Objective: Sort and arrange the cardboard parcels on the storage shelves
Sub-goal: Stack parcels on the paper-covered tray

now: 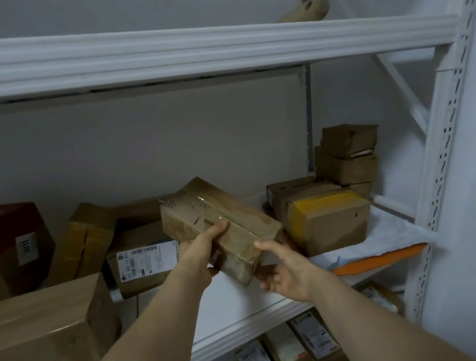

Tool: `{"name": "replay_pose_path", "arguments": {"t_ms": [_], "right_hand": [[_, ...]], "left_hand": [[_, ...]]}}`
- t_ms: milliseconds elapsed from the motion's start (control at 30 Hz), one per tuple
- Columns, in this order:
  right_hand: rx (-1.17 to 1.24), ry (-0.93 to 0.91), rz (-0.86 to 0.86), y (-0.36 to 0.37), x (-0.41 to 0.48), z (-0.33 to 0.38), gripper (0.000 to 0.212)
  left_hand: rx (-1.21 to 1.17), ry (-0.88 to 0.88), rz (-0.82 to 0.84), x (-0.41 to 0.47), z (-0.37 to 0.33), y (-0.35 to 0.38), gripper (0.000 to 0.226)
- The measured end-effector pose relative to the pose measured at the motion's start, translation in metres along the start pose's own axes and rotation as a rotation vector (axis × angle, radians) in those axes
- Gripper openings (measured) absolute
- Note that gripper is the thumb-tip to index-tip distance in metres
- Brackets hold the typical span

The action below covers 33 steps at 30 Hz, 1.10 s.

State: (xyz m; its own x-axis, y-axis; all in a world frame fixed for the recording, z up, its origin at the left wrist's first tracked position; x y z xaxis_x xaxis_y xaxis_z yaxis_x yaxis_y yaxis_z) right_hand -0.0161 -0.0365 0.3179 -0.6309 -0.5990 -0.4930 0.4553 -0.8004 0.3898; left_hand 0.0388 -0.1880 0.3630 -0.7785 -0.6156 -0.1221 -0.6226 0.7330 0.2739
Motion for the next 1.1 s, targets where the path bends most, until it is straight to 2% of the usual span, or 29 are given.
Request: {"name": "replay_pose_path", "arguments": {"t_ms": [67,200,267,333,367,467,533,600,700,833,933,967,1067,1100], "right_hand": [[-0.095,-0.032,-0.07,-0.006,0.001,0.009,0.057],[-0.292,-0.168,-0.17,-0.008,-0.002,0.04,0.087],[-0.385,-0.245,-0.17,0.0,-0.004,0.054,0.095],[-0.436,-0.313,-0.139,0.01,-0.006,0.065,0.099],[-0.407,-0.334,-0.095,0.018,-0.011,0.069,0.098],[-0.256,-0.317,0.055,0.035,-0.015,0.073,0.108],[-0.255,-0.299,0.091,0.042,-0.012,0.075,0.113],[-0.261,-0.288,0.077,0.045,-0.01,0.074,0.104],[-0.159,-0.308,0.072,0.046,-0.005,0.074,0.076],[-0.086,-0.313,0.105,0.048,-0.004,0.072,0.067],[-0.075,-0.298,0.137,0.051,-0.016,0.07,0.042],[-0.08,-0.276,0.132,0.049,-0.017,0.068,0.05],[-0.193,-0.237,0.077,0.035,-0.014,0.064,0.11],[-0.242,-0.23,0.056,0.03,-0.012,0.062,0.122]], "left_hand": [[0.03,0.015,0.027,0.0,-0.003,-0.005,0.068],[0.135,0.057,0.113,-0.004,-0.008,-0.01,0.063],[0.278,0.136,0.198,-0.007,-0.01,-0.009,0.079],[0.477,0.203,0.282,-0.008,-0.007,-0.009,0.108],[0.549,0.227,0.328,-0.011,-0.006,-0.006,0.114],[0.622,0.276,0.375,-0.013,-0.005,-0.005,0.116],[0.63,0.31,0.367,-0.015,-0.007,-0.005,0.115],[0.649,0.339,0.36,-0.016,-0.009,-0.006,0.112],[0.672,0.368,0.357,-0.018,-0.012,-0.005,0.116],[0.676,0.385,0.351,-0.017,-0.016,-0.006,0.123],[0.592,0.354,0.322,-0.014,-0.019,-0.009,0.109],[0.52,0.312,0.3,-0.009,-0.019,-0.013,0.106],[0.271,0.17,0.33,-0.001,-0.019,-0.019,0.107],[0.201,0.128,0.35,0.001,-0.017,-0.02,0.114]]}}
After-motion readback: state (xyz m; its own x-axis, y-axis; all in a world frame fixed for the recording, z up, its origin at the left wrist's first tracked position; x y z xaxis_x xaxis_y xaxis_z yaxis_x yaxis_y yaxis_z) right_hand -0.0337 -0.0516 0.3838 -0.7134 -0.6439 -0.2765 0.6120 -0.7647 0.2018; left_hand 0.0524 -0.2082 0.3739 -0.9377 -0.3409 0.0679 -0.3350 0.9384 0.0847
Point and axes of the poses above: each hand's wrist, its own x-axis towards the middle knuckle, its own y-axis out of the palm, z = x × y, the point moved 7 cm from there along x, towards the middle knuckle, and after that the axes turned 10 degrees about y, right-handed, at the moved point
